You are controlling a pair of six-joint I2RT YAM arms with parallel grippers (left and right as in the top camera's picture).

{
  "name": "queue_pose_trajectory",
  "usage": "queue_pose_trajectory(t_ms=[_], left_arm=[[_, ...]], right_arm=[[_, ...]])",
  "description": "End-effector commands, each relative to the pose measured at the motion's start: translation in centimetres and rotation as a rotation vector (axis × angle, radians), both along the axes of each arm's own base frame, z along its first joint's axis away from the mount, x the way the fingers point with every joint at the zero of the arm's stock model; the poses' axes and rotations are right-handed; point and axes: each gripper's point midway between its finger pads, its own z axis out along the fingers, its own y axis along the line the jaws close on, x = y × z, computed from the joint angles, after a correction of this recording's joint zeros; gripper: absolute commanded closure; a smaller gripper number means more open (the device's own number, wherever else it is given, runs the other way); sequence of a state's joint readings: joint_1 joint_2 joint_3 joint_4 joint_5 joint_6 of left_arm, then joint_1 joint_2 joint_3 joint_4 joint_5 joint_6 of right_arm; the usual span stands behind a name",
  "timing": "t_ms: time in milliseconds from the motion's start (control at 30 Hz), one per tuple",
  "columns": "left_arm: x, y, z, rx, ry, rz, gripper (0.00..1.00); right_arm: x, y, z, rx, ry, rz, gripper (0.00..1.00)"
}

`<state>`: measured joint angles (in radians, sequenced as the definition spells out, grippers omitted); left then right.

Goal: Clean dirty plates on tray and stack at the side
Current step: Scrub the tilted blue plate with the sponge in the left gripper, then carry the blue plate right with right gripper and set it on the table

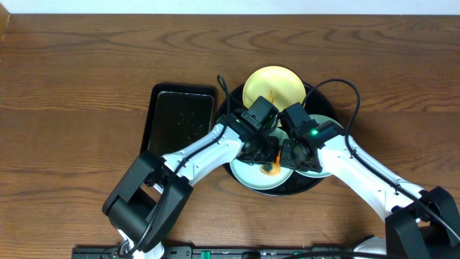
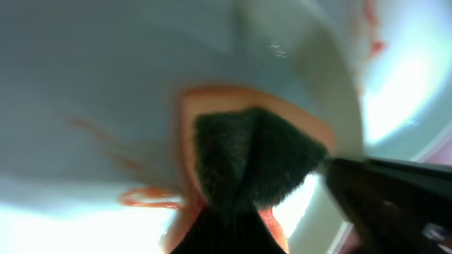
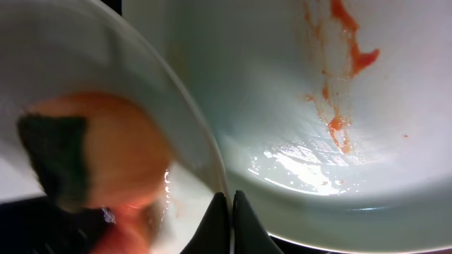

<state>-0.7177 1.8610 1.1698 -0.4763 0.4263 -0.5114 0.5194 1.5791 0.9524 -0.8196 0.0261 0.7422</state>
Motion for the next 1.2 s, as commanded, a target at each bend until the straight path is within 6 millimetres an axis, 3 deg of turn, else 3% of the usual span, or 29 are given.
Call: queue_pose_trajectory(t_ms=[0,67,233,433,633,900,1033,1167], left_arm=[[3.3,4.6,-1.7,0.202,-0.125,0.063,0.93],[4.6,6.6,-1.8,0.248,-0.147,0.087,0.93],[5.5,8.2,-0.7,0.221,-0.143,0.094,0.93],[6.0,8.9,5.9,0.104,-0.233,0.126,0.92],[7.3,12.5,11.0,0.06,-0.337,0.23,0.92],[10.4,20.3,10.4,0.124,-0.326,0.447,0.93],[11.4,22.9,9.3,0.145,-0.301,0.518,0.93],[11.7,24.2,7.6,0.168,-0.254,0.548,0.92]], right_arm=[[0.0,0.0,0.2,0.001,-0.002,0.01,0.99],[0.0,0.0,0.2,0.001,-0.002,0.01,0.99],[0.0,0.0,0.2,0.001,-0.002,0.01,0.99],[0.9,0.5,0.4,0.019,-0.039,0.026,0.99],[3.3,1.0,2.0,0.018,-0.171,0.127,0.99],[7.1,-2.0,9.8,-0.188,-0.485,0.232,0.99],[7.8,-3.0,12.8,-0.268,-0.59,0.281,0.99],[8.0,-3.4,14.9,-0.383,-0.66,0.367,0.99]])
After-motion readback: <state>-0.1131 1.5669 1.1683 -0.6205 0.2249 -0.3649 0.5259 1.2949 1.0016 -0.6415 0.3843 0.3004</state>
